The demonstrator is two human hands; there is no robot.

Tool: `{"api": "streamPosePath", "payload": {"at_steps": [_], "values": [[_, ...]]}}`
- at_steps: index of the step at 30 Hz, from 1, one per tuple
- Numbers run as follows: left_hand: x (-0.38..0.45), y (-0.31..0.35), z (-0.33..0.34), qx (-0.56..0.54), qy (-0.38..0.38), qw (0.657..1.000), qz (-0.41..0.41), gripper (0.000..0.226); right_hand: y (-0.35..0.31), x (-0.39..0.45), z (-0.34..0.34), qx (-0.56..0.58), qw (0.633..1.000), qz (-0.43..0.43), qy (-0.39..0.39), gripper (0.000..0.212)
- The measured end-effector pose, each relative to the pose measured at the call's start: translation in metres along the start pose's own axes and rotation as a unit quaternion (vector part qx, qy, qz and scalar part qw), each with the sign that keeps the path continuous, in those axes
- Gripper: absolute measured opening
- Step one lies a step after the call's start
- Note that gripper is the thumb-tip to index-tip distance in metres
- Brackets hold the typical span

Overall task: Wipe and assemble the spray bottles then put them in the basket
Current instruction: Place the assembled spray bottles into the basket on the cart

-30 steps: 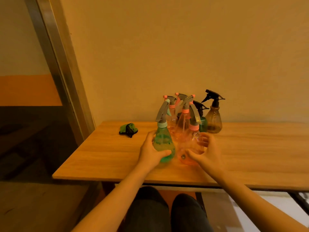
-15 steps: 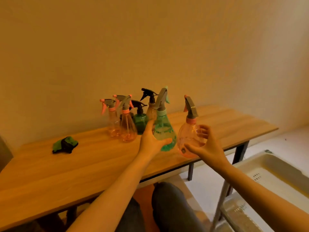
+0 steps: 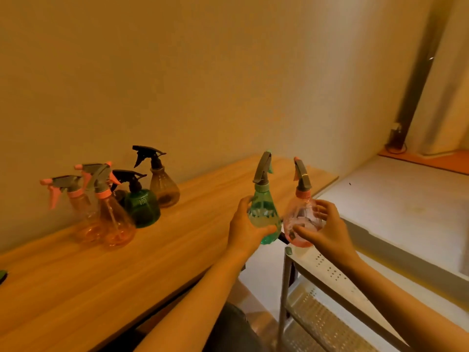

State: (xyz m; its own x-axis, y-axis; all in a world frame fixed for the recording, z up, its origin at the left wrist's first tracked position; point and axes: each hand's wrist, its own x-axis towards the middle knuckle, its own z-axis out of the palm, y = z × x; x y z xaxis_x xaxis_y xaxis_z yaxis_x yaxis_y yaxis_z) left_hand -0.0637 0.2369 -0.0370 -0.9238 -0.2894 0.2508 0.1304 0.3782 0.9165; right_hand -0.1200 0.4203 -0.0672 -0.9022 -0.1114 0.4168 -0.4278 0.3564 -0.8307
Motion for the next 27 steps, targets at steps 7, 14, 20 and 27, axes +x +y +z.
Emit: {"api": "streamPosePath", "payload": {"at_steps": [7,14,20,27], "values": [[0.016,-0.015,0.06,-0.042,-0.035,0.998,-0.008,0.079,0.072,0.012,-0.039,-0.04,0.997,0.066,0.02,0.088],[0.018,-0.034,0.1,-0.043,-0.051,0.998,-0.017,0.078,0.127,0.021,-0.05,-0.049,0.995,0.083,0.014,0.095],[0.019,-0.047,0.111,-0.047,-0.069,0.996,-0.024,0.078,0.162,0.031,-0.045,-0.052,0.995,0.084,0.005,0.105],[0.023,-0.055,0.11,-0.047,-0.065,0.997,-0.022,0.078,0.184,0.041,-0.04,-0.102,0.992,0.065,0.02,0.083]]}}
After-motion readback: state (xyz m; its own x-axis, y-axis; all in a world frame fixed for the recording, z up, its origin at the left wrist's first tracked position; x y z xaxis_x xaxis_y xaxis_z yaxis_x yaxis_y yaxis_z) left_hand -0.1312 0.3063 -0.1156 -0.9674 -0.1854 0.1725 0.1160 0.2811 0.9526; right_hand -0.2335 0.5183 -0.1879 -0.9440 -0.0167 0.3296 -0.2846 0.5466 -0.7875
